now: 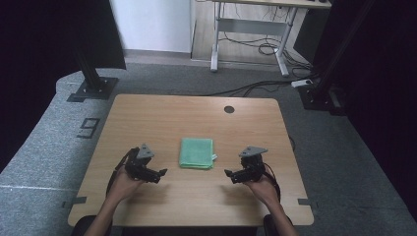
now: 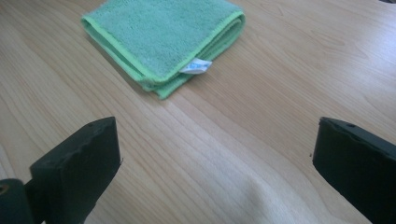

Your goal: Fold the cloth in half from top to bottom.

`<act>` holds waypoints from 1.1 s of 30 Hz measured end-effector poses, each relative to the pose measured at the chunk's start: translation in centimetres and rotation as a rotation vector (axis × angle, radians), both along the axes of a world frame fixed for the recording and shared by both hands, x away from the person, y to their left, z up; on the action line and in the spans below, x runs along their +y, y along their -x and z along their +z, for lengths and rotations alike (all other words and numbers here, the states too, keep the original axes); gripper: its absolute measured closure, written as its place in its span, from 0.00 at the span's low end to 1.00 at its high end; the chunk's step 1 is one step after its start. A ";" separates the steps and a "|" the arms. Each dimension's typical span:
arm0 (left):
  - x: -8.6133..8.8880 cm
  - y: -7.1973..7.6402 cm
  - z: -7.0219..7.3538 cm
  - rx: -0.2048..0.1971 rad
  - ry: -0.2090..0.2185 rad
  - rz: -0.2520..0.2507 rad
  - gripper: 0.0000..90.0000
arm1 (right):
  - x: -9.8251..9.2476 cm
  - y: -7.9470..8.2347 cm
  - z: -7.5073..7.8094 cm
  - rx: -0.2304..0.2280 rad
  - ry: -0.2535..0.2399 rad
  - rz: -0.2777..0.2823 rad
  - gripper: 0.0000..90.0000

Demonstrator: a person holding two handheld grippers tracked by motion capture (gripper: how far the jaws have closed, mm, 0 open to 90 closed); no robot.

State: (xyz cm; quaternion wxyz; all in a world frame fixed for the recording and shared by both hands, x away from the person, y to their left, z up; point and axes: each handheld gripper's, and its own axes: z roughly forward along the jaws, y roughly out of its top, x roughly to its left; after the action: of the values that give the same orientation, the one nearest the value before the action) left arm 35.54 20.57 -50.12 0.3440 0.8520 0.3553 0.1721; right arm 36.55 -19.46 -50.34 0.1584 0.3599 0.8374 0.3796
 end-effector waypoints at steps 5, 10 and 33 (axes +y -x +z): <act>0.5 0.6 -0.8 -0.002 0.004 0.001 0.00 | -0.8 0.6 -0.4 -0.001 -0.003 -0.012 0.00; 0.6 1.0 -1.6 -0.004 0.009 -0.007 0.00 | -1.4 1.1 -1.1 0.008 -0.001 -0.025 0.00; 1.2 1.4 -4.7 0.060 -0.010 0.008 0.00 | -2.3 1.6 -4.9 0.060 0.038 -0.066 0.00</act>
State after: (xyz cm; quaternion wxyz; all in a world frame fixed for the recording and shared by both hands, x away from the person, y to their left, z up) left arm 34.14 21.74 -54.81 0.3285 0.8570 0.3679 0.1495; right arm 34.99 -21.80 -55.21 0.1526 0.3956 0.8364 0.3473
